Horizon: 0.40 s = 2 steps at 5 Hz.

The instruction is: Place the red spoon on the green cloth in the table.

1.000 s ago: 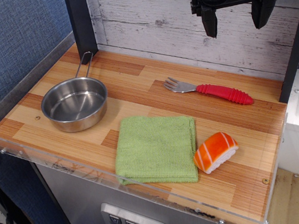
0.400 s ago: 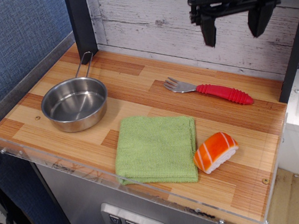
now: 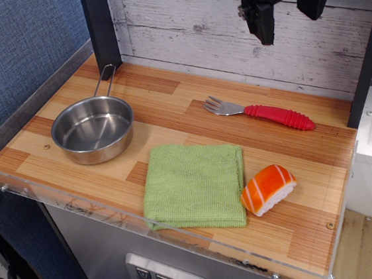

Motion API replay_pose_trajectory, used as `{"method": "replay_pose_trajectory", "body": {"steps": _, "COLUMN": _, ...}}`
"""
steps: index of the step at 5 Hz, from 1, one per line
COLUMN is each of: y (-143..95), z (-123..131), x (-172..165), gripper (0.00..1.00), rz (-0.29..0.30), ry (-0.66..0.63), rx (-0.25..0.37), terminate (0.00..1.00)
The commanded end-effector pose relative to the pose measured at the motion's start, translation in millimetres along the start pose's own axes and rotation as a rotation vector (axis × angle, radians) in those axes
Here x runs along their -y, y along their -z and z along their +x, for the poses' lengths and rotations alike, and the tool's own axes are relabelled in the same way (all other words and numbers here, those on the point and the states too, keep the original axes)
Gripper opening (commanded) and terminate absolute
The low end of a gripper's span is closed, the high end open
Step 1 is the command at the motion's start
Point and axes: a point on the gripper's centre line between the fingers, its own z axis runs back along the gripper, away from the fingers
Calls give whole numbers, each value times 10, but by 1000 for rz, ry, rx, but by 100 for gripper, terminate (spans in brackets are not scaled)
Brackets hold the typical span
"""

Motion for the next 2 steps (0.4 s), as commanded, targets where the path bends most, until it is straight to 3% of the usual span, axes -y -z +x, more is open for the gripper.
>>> {"method": "replay_pose_trajectory", "body": {"steps": 1, "y": -93, "z": 24, "x": 24, "gripper": 100, "rz": -31, "ry": -538, "rx": -45, "terminate": 0}}
{"method": "replay_pose_trajectory", "body": {"steps": 2, "y": -38, "z": -22, "x": 13, "gripper": 100, "rz": -32, "ry": -768, "rx": -126, "terminate": 0}}
